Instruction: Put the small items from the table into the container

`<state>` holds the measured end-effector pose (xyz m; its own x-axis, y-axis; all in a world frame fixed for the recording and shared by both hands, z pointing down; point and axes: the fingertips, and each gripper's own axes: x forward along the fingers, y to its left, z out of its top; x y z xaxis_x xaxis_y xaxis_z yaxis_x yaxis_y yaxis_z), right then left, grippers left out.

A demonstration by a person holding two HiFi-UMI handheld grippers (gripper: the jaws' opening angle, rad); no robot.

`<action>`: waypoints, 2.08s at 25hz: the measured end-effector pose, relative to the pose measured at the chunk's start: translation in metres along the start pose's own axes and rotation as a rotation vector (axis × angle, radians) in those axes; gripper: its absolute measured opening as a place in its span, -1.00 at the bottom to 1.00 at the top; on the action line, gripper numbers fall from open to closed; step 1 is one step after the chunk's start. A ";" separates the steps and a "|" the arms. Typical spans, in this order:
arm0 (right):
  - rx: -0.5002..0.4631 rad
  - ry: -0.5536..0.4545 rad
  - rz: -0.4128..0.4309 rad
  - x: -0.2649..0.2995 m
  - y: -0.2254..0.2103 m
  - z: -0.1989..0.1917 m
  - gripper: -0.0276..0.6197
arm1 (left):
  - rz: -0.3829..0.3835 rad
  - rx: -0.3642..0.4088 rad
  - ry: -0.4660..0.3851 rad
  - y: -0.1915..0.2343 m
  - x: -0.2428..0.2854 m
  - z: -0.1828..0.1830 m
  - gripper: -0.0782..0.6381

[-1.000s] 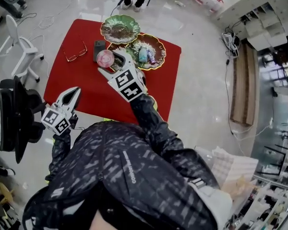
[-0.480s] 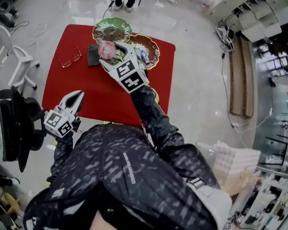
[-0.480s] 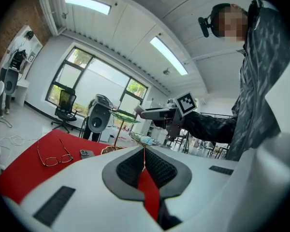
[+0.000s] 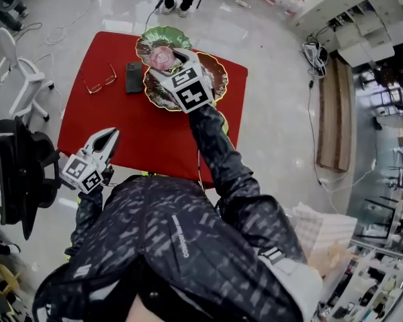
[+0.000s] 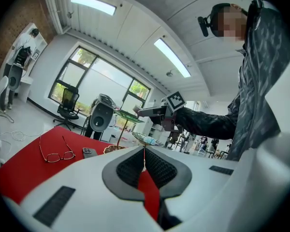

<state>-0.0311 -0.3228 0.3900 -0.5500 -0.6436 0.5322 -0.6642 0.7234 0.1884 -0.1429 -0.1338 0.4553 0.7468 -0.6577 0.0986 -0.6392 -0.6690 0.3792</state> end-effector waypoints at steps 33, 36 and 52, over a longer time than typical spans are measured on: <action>-0.026 0.161 0.035 0.064 -0.044 -0.009 0.09 | 0.084 -0.033 -0.019 0.028 -0.017 -0.003 -0.75; -0.022 0.156 0.028 0.065 -0.045 -0.010 0.09 | 0.082 -0.028 -0.023 0.028 -0.015 -0.004 -0.75; -0.005 0.018 -0.006 0.010 -0.034 0.003 0.09 | 0.041 0.026 -0.011 0.010 0.002 0.004 -0.75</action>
<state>-0.0152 -0.3546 0.3859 -0.5367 -0.6437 0.5455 -0.6651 0.7206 0.1960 -0.1480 -0.1433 0.4556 0.7180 -0.6883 0.1033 -0.6737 -0.6501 0.3514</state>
